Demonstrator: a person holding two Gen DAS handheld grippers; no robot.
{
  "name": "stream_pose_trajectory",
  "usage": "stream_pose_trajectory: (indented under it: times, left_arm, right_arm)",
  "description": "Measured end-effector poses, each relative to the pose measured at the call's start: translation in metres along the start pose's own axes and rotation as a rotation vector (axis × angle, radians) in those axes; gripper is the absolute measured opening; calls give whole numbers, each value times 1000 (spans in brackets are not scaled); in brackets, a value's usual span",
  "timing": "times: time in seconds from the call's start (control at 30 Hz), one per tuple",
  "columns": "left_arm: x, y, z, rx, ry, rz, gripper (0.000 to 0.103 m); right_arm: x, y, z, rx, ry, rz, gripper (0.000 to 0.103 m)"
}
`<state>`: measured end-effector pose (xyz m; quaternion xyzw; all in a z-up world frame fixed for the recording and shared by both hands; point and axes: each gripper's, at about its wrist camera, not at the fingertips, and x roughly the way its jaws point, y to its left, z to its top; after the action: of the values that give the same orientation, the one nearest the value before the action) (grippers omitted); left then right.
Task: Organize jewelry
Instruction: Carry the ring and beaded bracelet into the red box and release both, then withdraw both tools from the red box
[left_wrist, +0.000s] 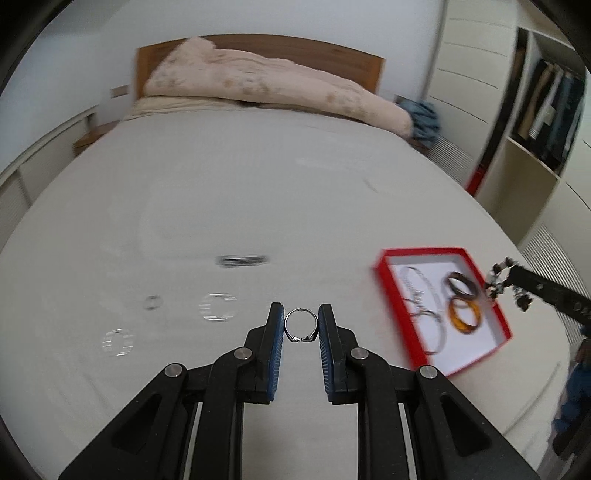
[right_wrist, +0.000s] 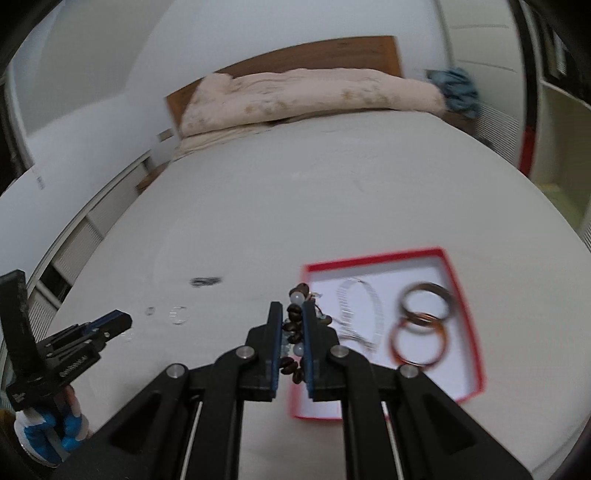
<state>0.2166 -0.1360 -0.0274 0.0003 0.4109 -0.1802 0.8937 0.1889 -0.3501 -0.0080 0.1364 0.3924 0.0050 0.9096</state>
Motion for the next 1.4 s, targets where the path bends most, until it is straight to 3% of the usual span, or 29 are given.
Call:
stream_pose_trajectory:
  times: [0.27, 0.53, 0.93, 1.07, 1.2, 1.4]
  left_arm:
    - [57, -92, -9, 109, 92, -98, 18]
    - [107, -149, -25, 201, 184, -130, 18]
    - [150, -171, -45, 261, 288, -106, 19]
    - [147, -172, -44, 258, 289, -106, 21]
    - [138, -168, -40, 248, 271, -101, 32]
    - [109, -165, -31, 250, 232, -103, 32]
  right_arm:
    - [20, -84, -26, 97, 61, -73, 9]
    - [57, -124, -50, 137, 131, -65, 10]
    - [73, -139, -63, 157, 180, -43, 11]
    - [67, -139, -64, 160, 180, -36, 16]
    - [53, -136, -60, 153, 162, -41, 34]
    - [22, -128, -54, 155, 125, -53, 34]
